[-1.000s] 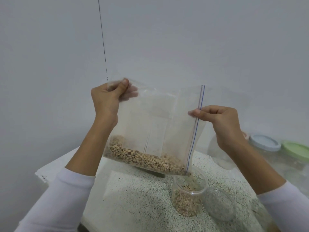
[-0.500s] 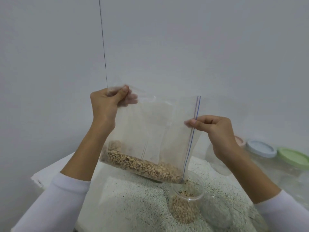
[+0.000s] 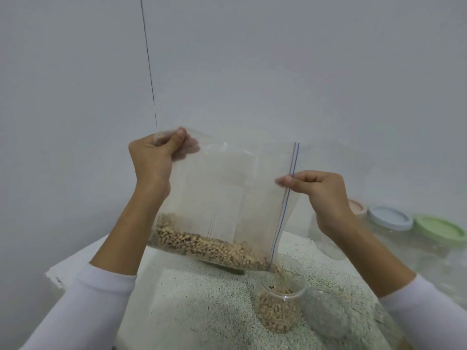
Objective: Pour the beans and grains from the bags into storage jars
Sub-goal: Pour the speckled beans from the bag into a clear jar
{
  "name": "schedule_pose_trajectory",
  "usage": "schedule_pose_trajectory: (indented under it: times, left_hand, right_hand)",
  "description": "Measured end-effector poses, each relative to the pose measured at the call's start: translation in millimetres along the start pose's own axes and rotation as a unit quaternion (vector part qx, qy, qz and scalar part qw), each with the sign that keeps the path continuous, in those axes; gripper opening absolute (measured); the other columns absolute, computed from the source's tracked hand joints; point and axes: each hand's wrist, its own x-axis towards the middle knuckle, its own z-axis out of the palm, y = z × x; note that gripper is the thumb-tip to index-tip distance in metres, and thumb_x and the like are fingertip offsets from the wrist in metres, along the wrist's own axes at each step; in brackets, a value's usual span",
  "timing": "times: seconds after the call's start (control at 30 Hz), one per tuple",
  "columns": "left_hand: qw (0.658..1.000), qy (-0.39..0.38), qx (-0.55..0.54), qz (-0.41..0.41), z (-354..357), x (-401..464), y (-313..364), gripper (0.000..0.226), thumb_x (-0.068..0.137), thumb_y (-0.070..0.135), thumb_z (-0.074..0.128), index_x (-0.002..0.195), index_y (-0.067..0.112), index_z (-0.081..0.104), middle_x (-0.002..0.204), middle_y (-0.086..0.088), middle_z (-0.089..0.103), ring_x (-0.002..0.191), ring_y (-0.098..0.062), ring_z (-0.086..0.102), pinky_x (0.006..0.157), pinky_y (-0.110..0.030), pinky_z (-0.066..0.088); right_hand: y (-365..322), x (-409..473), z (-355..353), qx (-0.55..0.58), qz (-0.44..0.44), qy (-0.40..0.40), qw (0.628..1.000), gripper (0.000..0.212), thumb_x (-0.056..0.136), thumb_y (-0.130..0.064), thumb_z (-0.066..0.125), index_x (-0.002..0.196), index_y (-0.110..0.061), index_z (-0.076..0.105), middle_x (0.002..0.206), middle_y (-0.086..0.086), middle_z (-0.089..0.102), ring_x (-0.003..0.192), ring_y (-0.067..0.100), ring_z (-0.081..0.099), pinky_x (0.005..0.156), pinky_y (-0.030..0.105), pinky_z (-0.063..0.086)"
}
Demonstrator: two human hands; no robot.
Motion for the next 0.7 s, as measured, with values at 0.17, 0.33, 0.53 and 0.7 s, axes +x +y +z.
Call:
schedule_pose_trajectory:
  times: [0.17, 0.33, 0.53, 0.7]
  left_hand:
    - [0.999, -0.029, 0.011, -0.009, 1.9, -0.6, 0.7, 0.011, 0.088, 0.006, 0.064, 0.077, 0.006, 0.067, 0.058, 0.003, 0.070, 0.058, -0.014, 0.070, 0.057, -0.020, 0.053]
    - [0.999, -0.042, 0.012, -0.002, 2.6, -0.1, 3.6, 0.011, 0.088, 0.006, 0.063, 0.077, 0.006, 0.066, 0.059, 0.003, 0.070, 0.058, -0.014, 0.070, 0.056, -0.020, 0.052]
    - [0.999, -0.045, 0.012, -0.001, 3.7, -0.7, 1.5, 0.012, 0.088, 0.006, 0.063, 0.076, 0.006, 0.066, 0.058, 0.003, 0.070, 0.057, -0.013, 0.070, 0.057, -0.020, 0.052]
    - [1.000, -0.017, 0.001, 0.004, 2.2, 0.3, -2.7, 0.012, 0.088, 0.008, 0.064, 0.076, 0.007, 0.067, 0.060, 0.004, 0.071, 0.061, -0.014, 0.071, 0.065, -0.025, 0.054]
  right_hand:
    - [1.8, -1.1, -0.7, -0.006, 0.000, -0.014, 1.000, 0.007, 0.076, -0.009, 0.074, 0.072, -0.014, 0.075, 0.074, -0.003, 0.074, 0.082, 0.004, 0.068, 0.069, 0.000, 0.043]
    - [-1.4, 0.1, -1.8, -0.001, -0.004, -0.005, 1.000, 0.006, 0.076, -0.010, 0.074, 0.072, -0.014, 0.075, 0.075, -0.004, 0.074, 0.081, 0.001, 0.068, 0.068, -0.003, 0.041]
    - [0.3, -1.4, -2.6, -0.007, 0.002, -0.010, 1.000, 0.009, 0.077, -0.009, 0.073, 0.071, -0.016, 0.074, 0.074, -0.005, 0.074, 0.082, 0.001, 0.068, 0.072, 0.004, 0.042]
    - [0.9, -0.2, -2.8, 0.008, -0.006, 0.018, 1.000, 0.004, 0.075, -0.011, 0.075, 0.072, -0.013, 0.074, 0.078, 0.001, 0.074, 0.083, 0.007, 0.068, 0.075, 0.005, 0.044]
